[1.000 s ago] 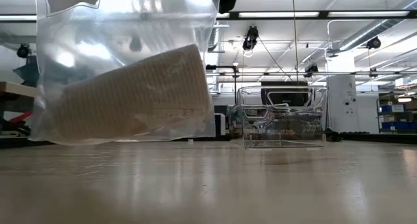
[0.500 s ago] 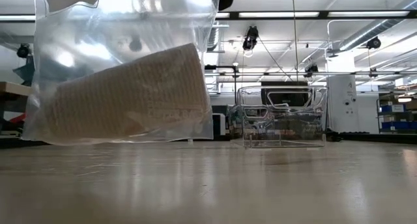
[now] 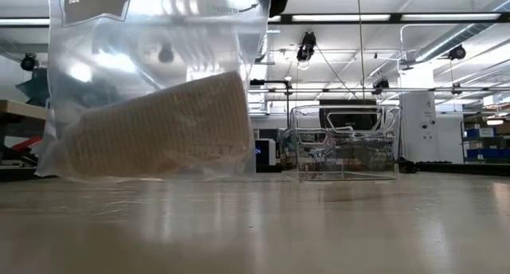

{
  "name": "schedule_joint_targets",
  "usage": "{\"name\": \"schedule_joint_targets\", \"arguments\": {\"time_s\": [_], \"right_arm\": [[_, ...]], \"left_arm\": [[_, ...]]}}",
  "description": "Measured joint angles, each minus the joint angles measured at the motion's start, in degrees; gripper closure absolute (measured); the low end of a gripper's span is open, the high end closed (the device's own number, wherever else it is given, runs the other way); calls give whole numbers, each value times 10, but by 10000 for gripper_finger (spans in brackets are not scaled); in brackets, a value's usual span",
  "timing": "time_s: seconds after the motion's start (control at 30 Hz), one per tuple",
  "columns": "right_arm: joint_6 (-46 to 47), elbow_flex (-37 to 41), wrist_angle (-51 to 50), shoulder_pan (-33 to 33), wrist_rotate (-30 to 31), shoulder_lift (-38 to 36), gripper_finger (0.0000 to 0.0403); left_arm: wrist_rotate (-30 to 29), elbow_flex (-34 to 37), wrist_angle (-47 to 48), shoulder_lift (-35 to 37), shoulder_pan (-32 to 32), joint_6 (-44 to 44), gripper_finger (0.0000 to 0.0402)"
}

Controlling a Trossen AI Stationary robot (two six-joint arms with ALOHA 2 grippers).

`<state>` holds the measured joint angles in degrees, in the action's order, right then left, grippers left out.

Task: Roll bandage
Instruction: Close the transparent zip bag

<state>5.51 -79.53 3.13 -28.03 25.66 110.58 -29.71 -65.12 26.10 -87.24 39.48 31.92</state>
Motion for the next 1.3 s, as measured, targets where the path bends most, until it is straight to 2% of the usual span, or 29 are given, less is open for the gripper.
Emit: {"name": "schedule_joint_targets", "arguments": {"time_s": [0.27,0.63,1.3], "right_arm": [[10,0,-28,-1,-6,-4,402],[38,0,-64,1,-62,-11,403],[65,2,-130,-1,-66,-14,403]], "left_arm": [[9,0,0,0,0,5,401],[29,22,-7,0,1,35,401],[76,30,-12,-2,1,58,401]]}}
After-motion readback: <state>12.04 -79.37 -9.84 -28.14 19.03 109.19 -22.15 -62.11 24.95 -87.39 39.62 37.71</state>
